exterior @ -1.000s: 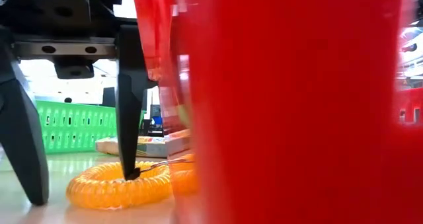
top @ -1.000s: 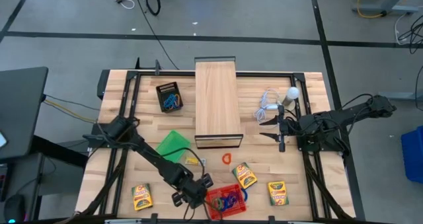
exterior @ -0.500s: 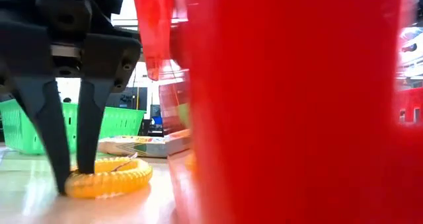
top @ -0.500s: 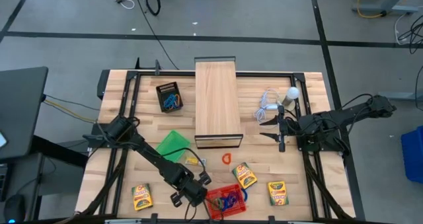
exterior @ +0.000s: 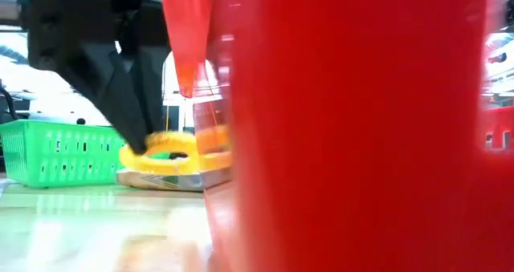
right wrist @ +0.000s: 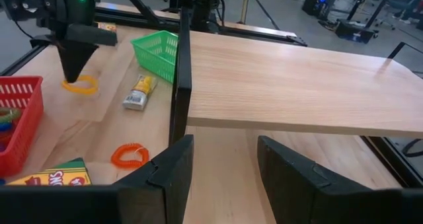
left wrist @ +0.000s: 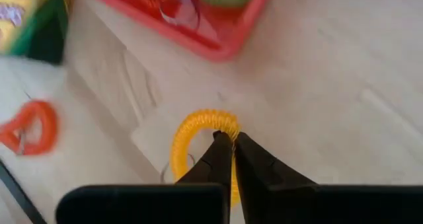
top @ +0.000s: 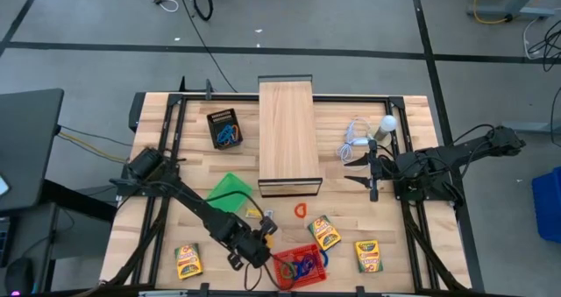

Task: Pick & Place Office Desk Supplies
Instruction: Put the yellow spring keychain into the red basket

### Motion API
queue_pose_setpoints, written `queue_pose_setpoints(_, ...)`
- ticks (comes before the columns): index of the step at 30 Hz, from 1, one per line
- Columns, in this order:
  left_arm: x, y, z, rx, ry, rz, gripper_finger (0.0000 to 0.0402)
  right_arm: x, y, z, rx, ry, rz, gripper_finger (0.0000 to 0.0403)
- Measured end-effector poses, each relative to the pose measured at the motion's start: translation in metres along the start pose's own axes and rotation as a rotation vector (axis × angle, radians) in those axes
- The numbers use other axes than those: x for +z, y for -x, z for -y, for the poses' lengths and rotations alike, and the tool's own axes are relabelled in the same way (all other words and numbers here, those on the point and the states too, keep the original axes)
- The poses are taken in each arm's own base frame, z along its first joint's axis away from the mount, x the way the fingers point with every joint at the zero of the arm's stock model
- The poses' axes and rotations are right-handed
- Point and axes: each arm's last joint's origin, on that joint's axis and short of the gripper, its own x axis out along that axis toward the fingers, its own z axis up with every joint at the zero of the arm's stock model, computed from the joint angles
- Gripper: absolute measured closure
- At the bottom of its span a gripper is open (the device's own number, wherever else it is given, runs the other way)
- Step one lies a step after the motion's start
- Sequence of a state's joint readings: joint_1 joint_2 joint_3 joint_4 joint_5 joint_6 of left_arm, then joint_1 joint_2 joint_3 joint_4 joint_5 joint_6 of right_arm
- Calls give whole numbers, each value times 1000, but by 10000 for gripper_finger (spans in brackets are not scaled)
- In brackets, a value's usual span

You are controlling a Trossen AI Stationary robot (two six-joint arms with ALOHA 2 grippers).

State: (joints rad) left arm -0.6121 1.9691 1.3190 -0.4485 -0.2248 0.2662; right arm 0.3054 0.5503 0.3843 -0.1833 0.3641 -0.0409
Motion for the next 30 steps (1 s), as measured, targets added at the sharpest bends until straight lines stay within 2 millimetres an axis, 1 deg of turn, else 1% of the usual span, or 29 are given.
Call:
queue_pose_setpoints(4,11,13,-5,8,10,113,395,0,0,0,0,1,0,227)
queue_pose_setpoints(10,14,31,-13,31,26,157,395,0,0,0,2,1,-1,227)
queue_pose_setpoints(13,16,40,-21,46,30,197,395,0,0,0,10,1,-1,227)
queue_pose_setpoints(16,19,43,-31,36,31,261,395,0,0,0,11,1,-1,227)
queue_pose_setpoints(20,24,45,-50,-57,54,422,395,0,0,0,14,1,0,227)
queue_pose_setpoints(26,28,45,-75,-225,43,652,395,0,0,0,14,5,0,227)
queue_pose_setpoints(28,30,43,-82,-278,41,729,395,0,0,0,14,5,0,227)
queue_pose_setpoints(29,29,41,-84,-312,42,734,395,0,0,0,14,8,0,227)
queue_pose_setpoints(30,28,34,-86,-339,43,748,395,0,0,0,14,9,-1,227)
